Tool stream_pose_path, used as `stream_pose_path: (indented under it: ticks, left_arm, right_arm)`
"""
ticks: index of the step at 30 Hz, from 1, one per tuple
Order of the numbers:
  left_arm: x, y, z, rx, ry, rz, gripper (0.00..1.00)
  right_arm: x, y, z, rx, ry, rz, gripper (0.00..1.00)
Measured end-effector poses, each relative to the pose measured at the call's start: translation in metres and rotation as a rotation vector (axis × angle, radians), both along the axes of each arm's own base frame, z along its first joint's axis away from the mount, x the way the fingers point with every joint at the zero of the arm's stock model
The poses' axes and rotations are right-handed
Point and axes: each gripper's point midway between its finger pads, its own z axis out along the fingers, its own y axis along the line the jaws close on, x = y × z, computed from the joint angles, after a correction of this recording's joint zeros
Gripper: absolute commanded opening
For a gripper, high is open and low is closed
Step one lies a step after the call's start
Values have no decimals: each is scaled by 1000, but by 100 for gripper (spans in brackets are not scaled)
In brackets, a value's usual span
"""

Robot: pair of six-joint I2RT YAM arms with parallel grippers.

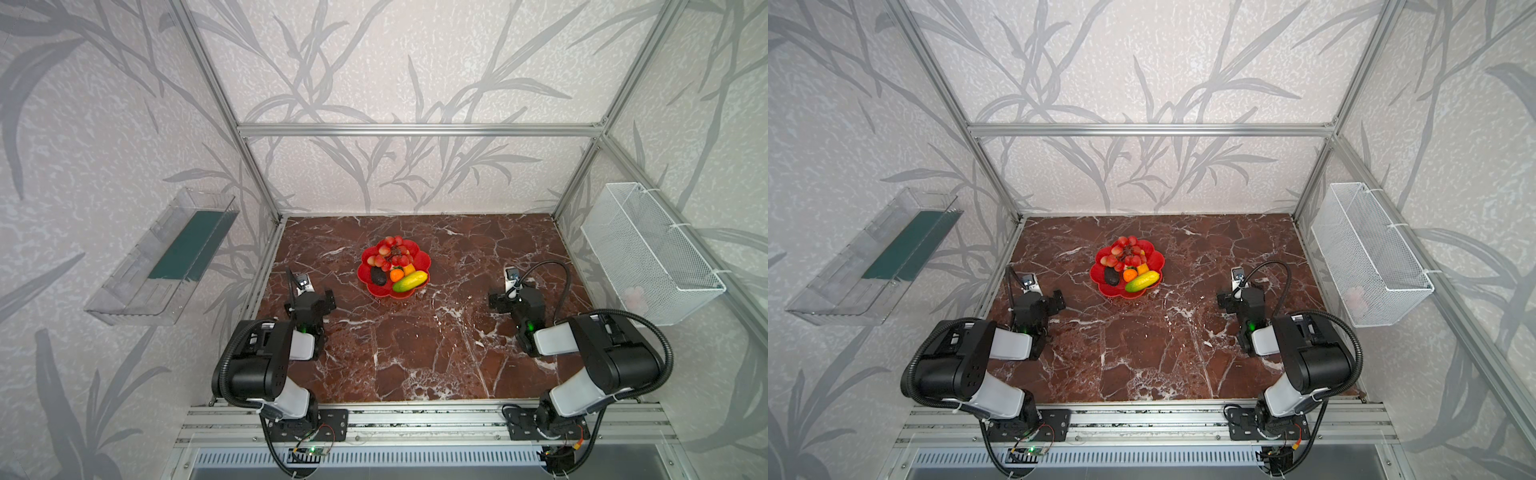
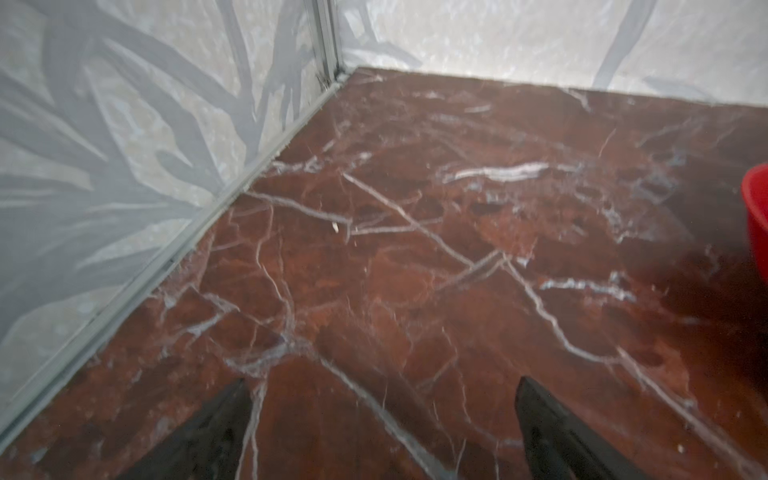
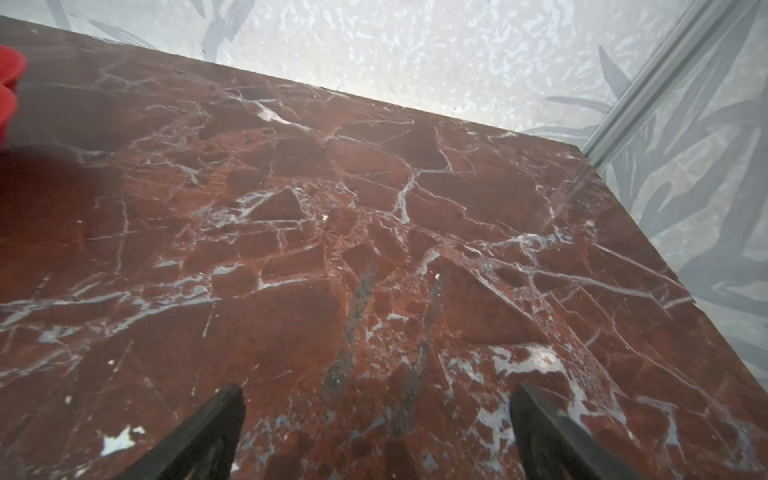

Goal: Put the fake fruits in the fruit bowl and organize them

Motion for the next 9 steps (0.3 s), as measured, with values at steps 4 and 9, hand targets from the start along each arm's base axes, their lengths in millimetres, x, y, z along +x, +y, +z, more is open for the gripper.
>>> stream_pose_path:
  ticks: [4, 9]
  left_arm:
    - [13, -6, 15, 7, -48, -40, 99]
    - [14, -4, 15, 7, -53, -35, 99]
  right_arm:
    - [1, 3, 3, 8, -12, 17, 99]
    - [2, 5, 4, 12, -16, 26, 99]
